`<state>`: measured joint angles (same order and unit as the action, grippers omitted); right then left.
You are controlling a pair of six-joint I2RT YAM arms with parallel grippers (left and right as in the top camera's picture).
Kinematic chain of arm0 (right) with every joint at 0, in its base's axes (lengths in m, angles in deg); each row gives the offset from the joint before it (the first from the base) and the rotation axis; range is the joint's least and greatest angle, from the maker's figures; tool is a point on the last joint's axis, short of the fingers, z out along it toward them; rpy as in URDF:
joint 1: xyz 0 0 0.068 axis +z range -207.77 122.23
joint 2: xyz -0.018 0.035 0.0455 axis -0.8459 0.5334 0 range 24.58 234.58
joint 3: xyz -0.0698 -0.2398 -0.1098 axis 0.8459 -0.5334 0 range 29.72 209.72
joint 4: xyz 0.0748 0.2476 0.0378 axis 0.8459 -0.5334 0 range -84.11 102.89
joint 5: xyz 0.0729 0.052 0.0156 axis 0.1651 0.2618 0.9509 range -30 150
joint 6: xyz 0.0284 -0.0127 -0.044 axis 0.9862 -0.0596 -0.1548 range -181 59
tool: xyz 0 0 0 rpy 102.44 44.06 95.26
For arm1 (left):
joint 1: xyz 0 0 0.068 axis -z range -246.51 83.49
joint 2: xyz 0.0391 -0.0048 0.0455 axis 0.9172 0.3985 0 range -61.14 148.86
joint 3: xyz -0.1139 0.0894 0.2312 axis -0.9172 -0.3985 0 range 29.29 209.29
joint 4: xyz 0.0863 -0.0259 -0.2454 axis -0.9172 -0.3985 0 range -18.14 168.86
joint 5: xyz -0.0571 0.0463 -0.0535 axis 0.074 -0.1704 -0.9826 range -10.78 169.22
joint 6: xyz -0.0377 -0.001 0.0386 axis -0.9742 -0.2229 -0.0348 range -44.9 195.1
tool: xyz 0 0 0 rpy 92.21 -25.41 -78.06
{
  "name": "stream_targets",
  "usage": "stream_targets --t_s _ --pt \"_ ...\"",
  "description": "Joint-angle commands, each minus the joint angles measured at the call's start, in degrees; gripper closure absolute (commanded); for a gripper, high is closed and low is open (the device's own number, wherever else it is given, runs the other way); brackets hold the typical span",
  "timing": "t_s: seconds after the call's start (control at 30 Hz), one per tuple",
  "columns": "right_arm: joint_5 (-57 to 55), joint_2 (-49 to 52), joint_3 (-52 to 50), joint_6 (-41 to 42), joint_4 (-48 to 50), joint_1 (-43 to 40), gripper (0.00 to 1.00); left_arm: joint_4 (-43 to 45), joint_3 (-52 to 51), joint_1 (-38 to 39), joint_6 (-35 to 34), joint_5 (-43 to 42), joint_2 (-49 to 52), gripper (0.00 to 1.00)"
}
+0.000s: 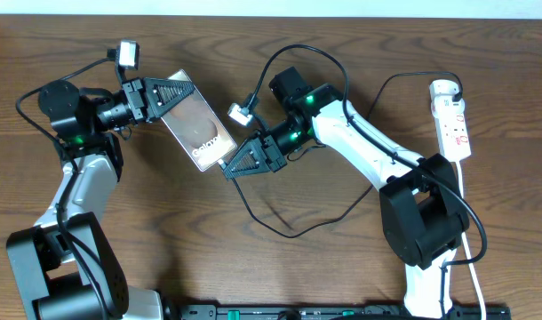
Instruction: Plug charger to phone and switch on socket
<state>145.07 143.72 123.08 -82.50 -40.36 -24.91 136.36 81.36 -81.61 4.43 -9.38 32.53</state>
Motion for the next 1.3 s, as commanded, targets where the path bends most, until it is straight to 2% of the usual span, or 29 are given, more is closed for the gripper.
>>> stream_targets --t_s 0.0,1.27 --pt "1.2 -0.42 0.39 0.24 0.48 0.02 0.99 0.44 -0.59 0.44 -1.16 -1.44 -0.44 0.93" --pt "1.9 -0.42 0.39 0.28 1.25 -1.33 0.99 0.46 -0.59 0.44 -2.86 -1.42 -0.44 0.93"
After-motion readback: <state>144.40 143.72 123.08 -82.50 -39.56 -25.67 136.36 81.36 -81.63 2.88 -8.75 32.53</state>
